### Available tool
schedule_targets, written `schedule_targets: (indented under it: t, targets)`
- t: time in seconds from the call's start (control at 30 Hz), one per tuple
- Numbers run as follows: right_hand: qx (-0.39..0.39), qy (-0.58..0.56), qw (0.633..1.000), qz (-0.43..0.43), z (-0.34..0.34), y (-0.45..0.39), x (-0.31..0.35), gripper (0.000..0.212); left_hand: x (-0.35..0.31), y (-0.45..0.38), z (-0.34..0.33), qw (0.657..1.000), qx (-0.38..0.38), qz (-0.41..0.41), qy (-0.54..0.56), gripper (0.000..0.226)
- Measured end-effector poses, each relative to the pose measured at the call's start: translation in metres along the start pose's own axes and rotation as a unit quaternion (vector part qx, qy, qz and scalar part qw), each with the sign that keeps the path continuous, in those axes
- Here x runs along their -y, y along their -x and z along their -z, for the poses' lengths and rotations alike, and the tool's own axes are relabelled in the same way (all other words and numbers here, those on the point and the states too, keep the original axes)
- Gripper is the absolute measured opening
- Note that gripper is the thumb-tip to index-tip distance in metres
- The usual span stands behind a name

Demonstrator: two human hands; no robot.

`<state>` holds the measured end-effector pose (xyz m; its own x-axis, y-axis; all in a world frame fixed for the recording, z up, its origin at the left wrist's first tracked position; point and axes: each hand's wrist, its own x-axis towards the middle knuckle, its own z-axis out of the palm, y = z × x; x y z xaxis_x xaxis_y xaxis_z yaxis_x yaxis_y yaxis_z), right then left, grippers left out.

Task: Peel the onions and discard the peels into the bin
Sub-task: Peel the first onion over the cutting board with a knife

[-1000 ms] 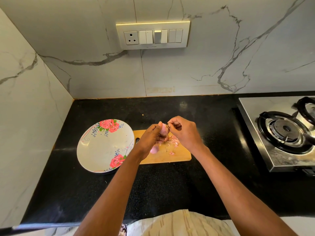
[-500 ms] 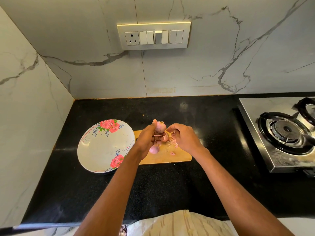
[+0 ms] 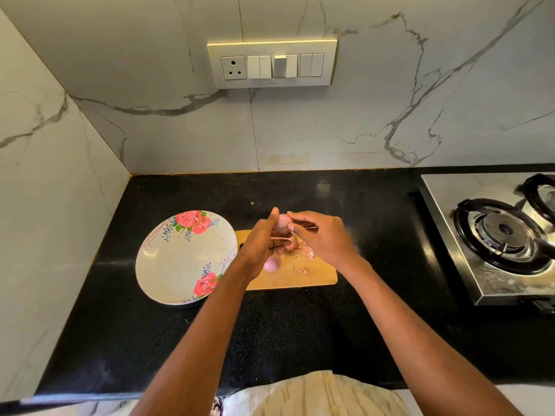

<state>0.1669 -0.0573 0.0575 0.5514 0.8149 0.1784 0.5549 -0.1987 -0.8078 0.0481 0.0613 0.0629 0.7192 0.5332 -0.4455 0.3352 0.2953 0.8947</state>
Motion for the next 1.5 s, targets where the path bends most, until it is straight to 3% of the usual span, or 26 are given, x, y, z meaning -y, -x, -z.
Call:
schedule_targets:
  t: [0.2, 0.5, 0.77, 1.0, 1.3, 1.4, 1.5]
  targets:
    - [-0.023, 0.004, 1.0, 0.012, 0.0, 0.002, -0.001, 0.029, 0.007, -0.003, 0.001, 0.999, 0.004, -0.042, 0.013, 0.046]
    - [-0.024, 0.032, 0.999, 0.032, 0.003, 0.001, -0.004, 0.024, 0.011, -0.006, 0.002, 0.999, -0.009, -0.043, 0.033, 0.034]
    - [-0.031, 0.039, 0.999, 0.022, 0.004, 0.0, -0.006, 0.018, 0.015, -0.008, 0.002, 0.999, -0.01, -0.034, 0.007, 0.042]
    - [0.008, -0.075, 0.997, -0.027, 0.007, 0.001, 0.002, 0.022, 0.007, -0.005, 0.003, 0.998, -0.013, -0.051, 0.019, 0.039]
    - [-0.062, -0.05, 0.996, -0.05, 0.004, -0.006, -0.005, 0.003, 0.007, -0.002, 0.006, 0.998, 0.027, -0.06, 0.004, 0.029]
    - [-0.07, -0.033, 0.994, -0.083, 0.005, -0.01, -0.013, 0.009, 0.008, -0.001, 0.007, 0.998, 0.036, -0.053, -0.007, 0.029]
    - [-0.026, -0.027, 0.995, -0.096, 0.006, -0.01, -0.014, 0.025, 0.008, 0.001, 0.008, 0.998, 0.034, -0.051, 0.014, 0.029]
